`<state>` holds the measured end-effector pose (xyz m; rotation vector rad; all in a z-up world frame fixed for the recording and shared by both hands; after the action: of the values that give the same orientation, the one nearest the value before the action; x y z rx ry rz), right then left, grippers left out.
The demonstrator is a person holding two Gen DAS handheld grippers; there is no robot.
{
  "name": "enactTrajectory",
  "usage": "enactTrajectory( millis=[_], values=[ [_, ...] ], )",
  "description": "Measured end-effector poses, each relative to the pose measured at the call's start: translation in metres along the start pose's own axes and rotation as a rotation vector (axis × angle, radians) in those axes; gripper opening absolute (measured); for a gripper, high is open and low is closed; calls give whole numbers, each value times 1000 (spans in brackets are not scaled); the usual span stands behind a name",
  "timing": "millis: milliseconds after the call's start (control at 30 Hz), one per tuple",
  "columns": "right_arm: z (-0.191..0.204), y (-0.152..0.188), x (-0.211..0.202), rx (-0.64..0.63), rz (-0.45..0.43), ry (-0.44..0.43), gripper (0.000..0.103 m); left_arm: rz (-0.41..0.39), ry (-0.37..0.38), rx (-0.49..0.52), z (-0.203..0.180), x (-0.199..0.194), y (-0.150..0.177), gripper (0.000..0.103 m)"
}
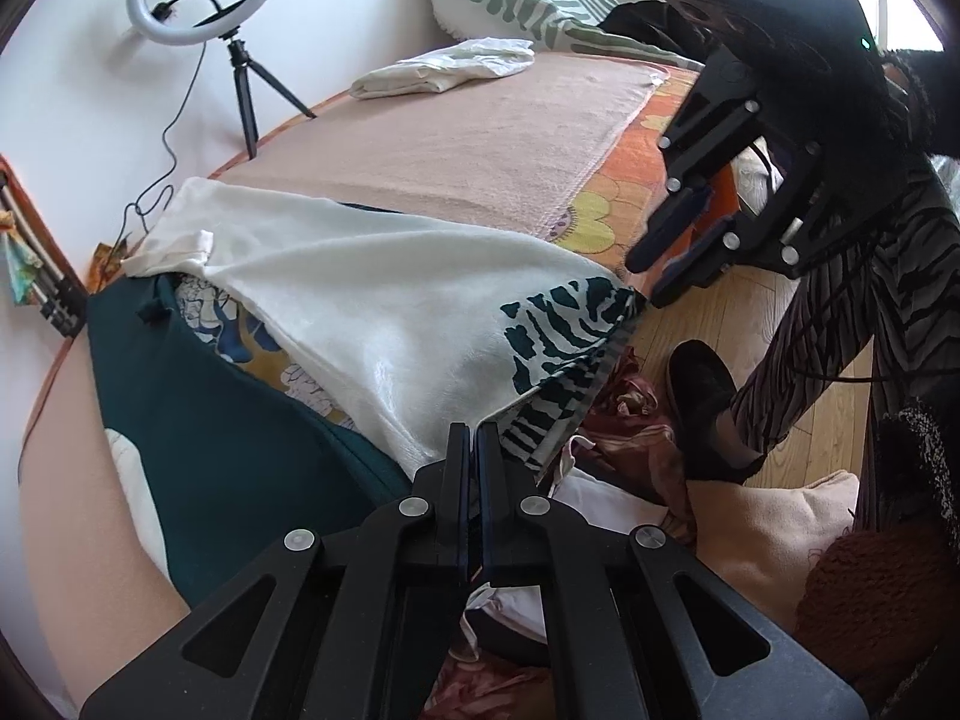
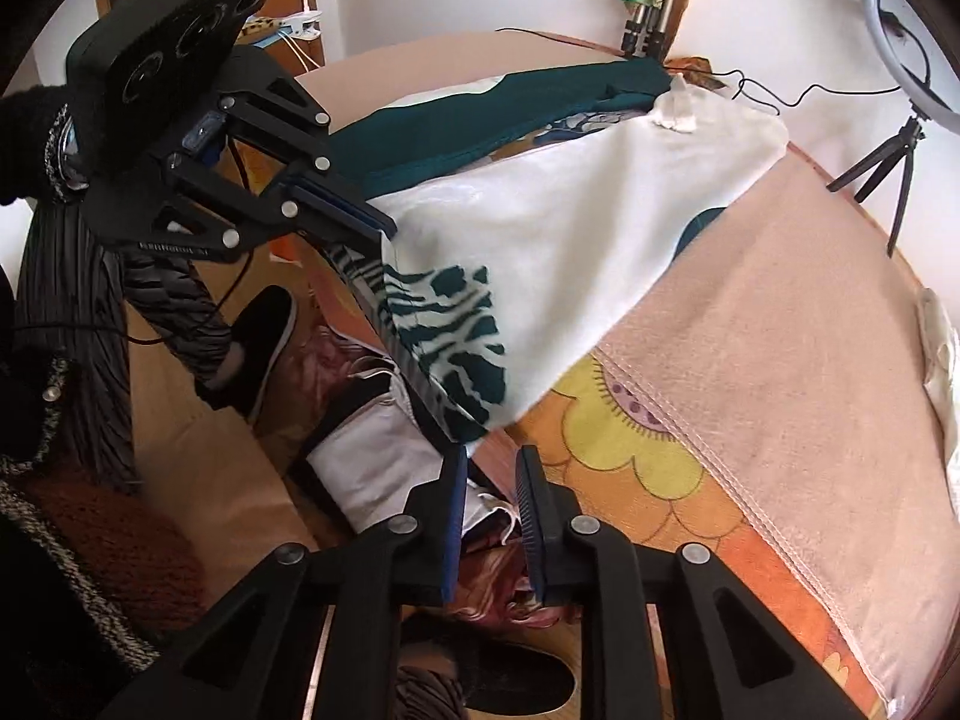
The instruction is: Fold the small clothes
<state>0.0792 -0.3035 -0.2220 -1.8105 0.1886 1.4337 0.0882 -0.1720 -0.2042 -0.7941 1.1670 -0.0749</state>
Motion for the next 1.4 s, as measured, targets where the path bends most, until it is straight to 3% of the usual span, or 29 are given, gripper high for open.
enactTrajectory(
  millis=[233, 433, 533, 633, 833, 933, 1033, 1167, 1267, 1400],
  values=[
    [5, -11, 14, -4, -15, -32, 15, 0, -14, -29, 6, 1, 1, 1],
    [15, -18, 0, -4, -75, -115, 16, 1, -84, -102, 29, -2, 4, 1],
    [5, -19, -1, 27, -87, -84, 16, 6, -99, -126, 38, -1, 6, 1],
    [2, -25, -3, 60, -114, -111, 17, 4, -94, -139, 41, -1, 6, 1],
    [16, -33, 5, -14, -100, -112, 17, 8, -99, -126, 40, 1, 7, 1],
    [20, -35, 14, -13, -89, -121, 10, 3, -102, -130, 42, 0, 7, 1],
    [21, -33, 17, -9, -85, -72, 2, -3, -100, -138, 42, -2, 6, 1],
    [12, -29, -3, 89, -130, -8, 0, -27, -70, -134, 36, -8, 4, 1],
    [-7, -18, -20, 288, -160, 23, 0, -51, -23, -112, 22, -15, -2, 1],
    [-14, -1, -30, 493, -167, 70, 0, -53, -3, 15, -8, -15, -4, 1]
  ],
)
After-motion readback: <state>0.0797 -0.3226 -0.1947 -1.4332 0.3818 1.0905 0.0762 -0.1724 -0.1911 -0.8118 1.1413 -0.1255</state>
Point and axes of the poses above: each gripper's, at about its wrist camera, not at the fingertips, and x roughly the way its jaws point, z to its left, y to its underside, the point moved 7 cm from there along x, roughly the way its jaws point
